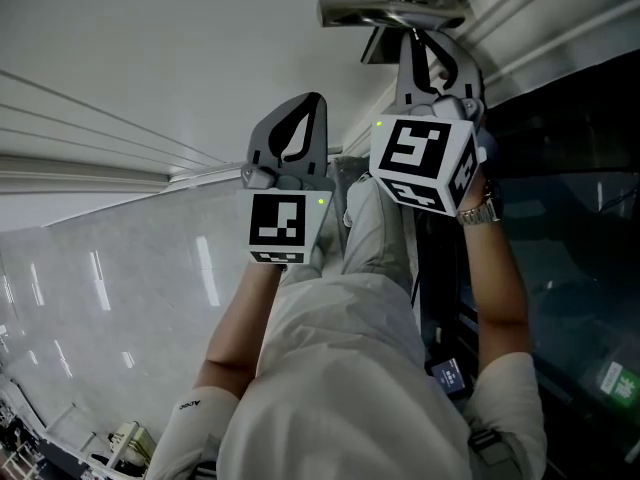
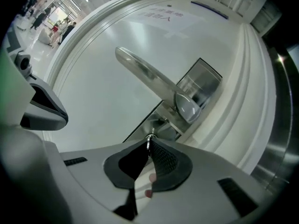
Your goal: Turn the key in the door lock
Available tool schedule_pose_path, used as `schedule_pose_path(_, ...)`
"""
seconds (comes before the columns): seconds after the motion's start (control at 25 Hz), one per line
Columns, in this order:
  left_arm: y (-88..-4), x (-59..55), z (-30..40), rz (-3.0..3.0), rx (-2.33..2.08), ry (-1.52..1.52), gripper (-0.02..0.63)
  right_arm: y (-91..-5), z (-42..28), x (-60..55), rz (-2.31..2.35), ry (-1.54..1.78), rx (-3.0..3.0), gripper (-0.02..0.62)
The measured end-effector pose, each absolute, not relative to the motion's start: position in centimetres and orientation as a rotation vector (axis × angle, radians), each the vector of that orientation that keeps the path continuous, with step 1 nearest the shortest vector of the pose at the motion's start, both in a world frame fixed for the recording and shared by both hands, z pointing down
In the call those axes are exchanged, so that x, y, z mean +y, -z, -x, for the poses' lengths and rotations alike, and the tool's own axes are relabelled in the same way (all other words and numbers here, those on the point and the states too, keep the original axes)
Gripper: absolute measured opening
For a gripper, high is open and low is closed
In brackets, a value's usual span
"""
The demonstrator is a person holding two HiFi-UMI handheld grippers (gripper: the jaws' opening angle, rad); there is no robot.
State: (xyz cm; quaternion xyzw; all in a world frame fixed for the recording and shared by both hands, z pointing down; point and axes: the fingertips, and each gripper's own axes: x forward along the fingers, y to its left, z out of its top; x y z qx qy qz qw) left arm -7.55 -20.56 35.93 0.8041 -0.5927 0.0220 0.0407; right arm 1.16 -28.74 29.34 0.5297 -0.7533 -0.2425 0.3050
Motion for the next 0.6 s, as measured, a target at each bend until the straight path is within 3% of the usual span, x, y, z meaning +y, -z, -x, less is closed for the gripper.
schedule_pose_path(0.6, -35.99, -20.57, 7.83, -2.465, -1.809, -0.067, 0.008, -29.18, -1.85, -29.21, -1.612, 0.006, -2.384, 0.017)
